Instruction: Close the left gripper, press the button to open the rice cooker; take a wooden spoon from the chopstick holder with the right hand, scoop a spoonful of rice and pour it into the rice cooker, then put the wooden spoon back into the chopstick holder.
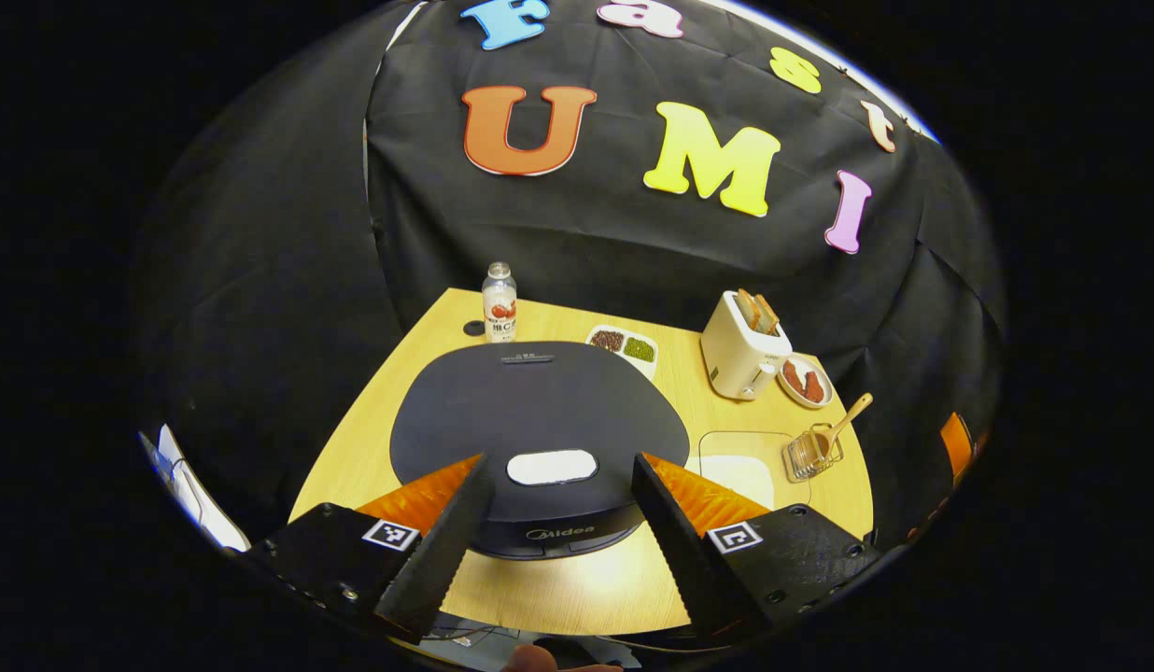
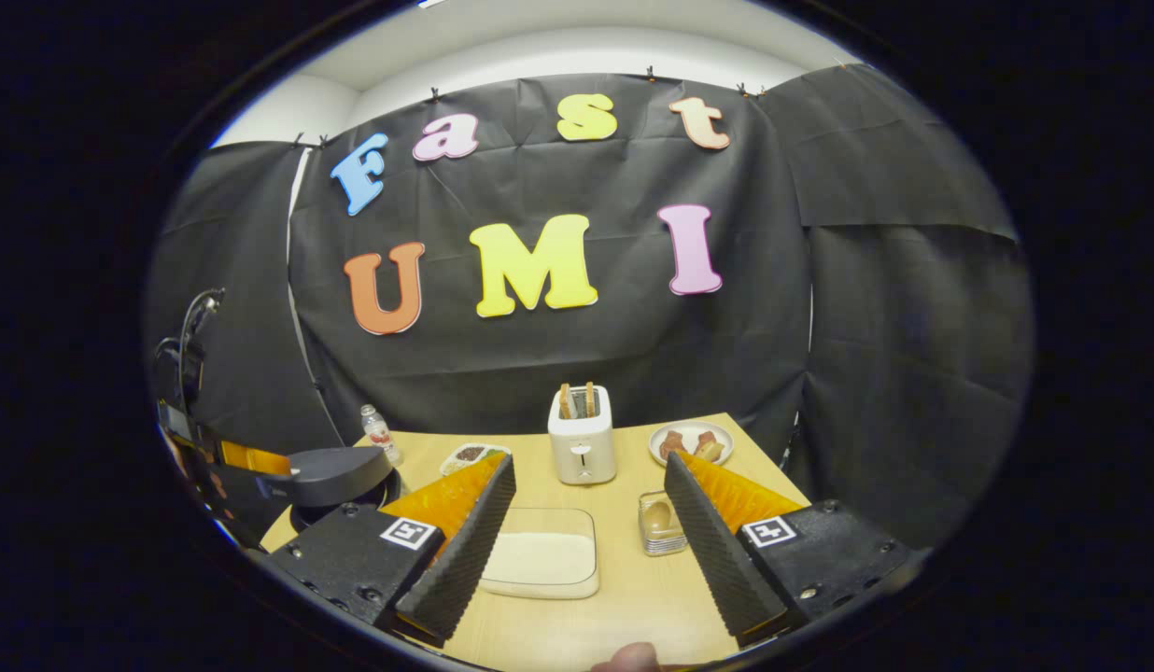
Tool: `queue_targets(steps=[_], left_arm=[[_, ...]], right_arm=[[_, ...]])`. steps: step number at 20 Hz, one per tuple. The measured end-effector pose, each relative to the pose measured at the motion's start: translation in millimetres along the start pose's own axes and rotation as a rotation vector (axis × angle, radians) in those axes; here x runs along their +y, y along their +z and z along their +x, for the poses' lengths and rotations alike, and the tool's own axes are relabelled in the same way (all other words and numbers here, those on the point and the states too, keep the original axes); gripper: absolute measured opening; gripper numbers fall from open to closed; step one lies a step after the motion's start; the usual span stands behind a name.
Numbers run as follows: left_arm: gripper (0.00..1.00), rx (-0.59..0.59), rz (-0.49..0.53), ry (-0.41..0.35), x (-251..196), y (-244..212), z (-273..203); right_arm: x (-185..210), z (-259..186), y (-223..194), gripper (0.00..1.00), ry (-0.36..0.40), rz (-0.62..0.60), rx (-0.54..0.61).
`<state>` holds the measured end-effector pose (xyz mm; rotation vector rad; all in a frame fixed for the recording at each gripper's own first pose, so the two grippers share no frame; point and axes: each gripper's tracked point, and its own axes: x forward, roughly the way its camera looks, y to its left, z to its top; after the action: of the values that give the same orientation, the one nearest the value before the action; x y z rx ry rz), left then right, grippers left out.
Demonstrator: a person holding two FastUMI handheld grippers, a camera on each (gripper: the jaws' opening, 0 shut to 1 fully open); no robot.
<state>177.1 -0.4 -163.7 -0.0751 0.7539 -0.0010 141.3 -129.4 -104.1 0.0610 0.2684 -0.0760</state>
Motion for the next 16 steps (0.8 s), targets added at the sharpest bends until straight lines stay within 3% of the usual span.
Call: queue_targets(steps=[1, 3, 4, 5, 7, 8, 9, 16], left_arm=[[0.97, 0.022, -0.008, 0.001, -1.2, -5.9, 5.3], [0.97, 0.066, -0.033, -0.001, 0.0, -19.2, 17.4], [0.97, 0.081, -0.045, 0.001, 3.6, -27.5, 21.4], [0.97, 0.095, -0.050, 0.003, 1.3, -27.4, 24.3], [0.97, 0.116, -0.055, 0.009, 3.6, -33.0, 29.2], [0.96, 0.127, -0.057, 0.012, 2.9, -36.3, 32.3], [0.97, 0.140, -0.056, 0.018, 3.4, -38.6, 33.5], [0.97, 0.155, 0.067, 0.088, 3.9, -46.5, 41.7]], right_arm=[[1.4, 2.1, -0.6, 0.95, 0.004, 0.000, 0.002], [2.9, 7.8, 0.5, 0.95, 0.011, -0.005, 0.002], [3.5, 10.2, 1.4, 1.00, 0.014, -0.008, 0.002], [3.9, 13.0, 1.7, 0.95, 0.018, -0.009, 0.002], [4.2, 20.1, 1.0, 0.95, 0.023, -0.010, 0.006], [4.4, 22.8, 0.3, 1.00, 0.024, -0.010, 0.011], [5.1, 25.9, -0.5, 0.95, 0.027, -0.009, 0.014], [14.2, 53.4, -8.7, 0.95, 0.061, 0.002, 0.040]])
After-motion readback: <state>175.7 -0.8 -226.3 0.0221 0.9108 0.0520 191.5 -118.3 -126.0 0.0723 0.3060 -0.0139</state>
